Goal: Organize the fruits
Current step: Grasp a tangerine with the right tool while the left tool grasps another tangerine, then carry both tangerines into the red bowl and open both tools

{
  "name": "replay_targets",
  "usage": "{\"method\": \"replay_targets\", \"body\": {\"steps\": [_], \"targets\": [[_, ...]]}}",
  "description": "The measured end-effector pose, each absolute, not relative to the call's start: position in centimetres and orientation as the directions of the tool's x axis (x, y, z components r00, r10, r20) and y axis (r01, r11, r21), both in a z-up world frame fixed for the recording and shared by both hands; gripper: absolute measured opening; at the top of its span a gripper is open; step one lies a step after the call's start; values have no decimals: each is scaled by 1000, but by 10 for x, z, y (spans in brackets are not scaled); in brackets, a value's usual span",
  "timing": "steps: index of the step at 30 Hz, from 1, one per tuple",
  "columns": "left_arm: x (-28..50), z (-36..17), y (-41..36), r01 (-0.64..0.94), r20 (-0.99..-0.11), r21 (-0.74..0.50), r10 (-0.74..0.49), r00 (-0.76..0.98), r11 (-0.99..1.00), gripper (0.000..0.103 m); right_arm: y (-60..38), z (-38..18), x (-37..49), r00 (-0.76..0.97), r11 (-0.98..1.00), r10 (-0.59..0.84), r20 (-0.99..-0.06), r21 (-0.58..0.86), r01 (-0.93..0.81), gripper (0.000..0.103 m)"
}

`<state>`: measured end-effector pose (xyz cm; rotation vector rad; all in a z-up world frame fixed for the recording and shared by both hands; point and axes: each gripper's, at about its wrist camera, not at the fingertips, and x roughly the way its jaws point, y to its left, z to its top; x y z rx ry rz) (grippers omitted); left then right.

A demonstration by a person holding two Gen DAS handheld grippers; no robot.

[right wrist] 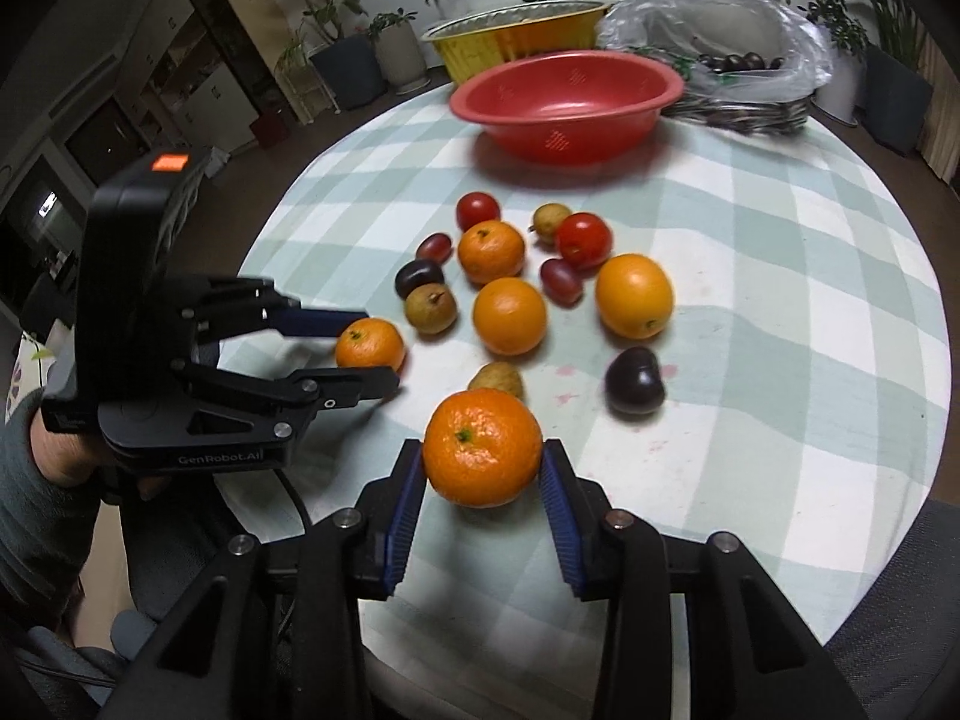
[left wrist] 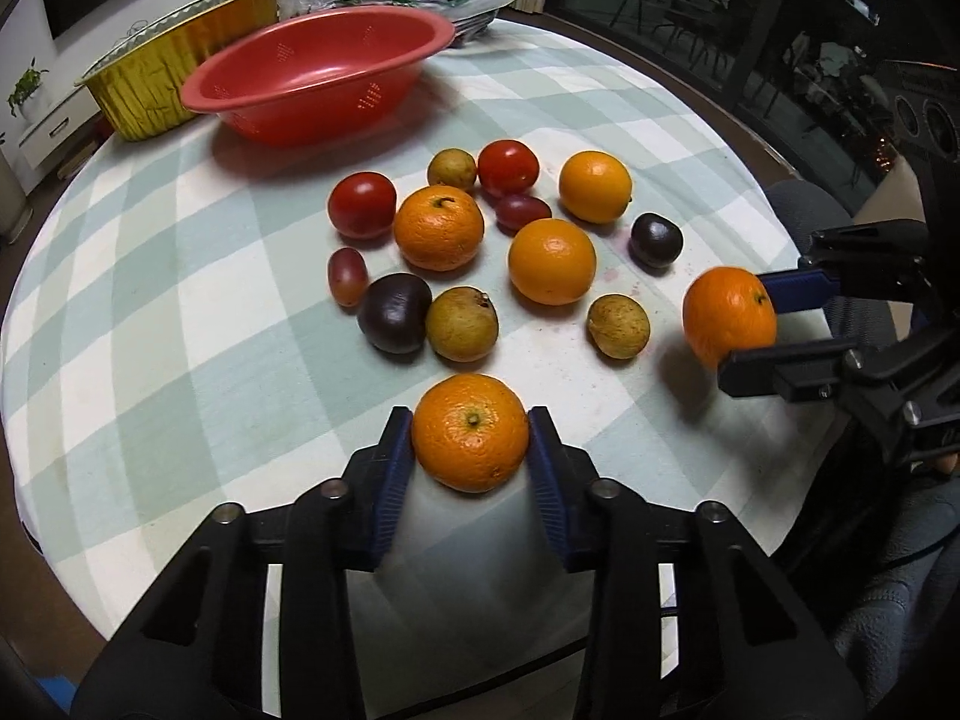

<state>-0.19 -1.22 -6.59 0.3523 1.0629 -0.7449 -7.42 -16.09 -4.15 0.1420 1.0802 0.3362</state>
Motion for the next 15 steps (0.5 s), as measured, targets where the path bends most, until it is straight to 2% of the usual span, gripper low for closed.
{"method": "replay_targets", "body": {"steps": [8,15], "targets": [[-3,-60,-4,689,-875,-100,-393,283,718,35,-174,-38,-72,441,940,341,-830,295,-170,42],[24,-22,17,638,-825,-129,-439,356,759,35,-204,-23,-54,493,945,322,-808,308,-112,42]]}}
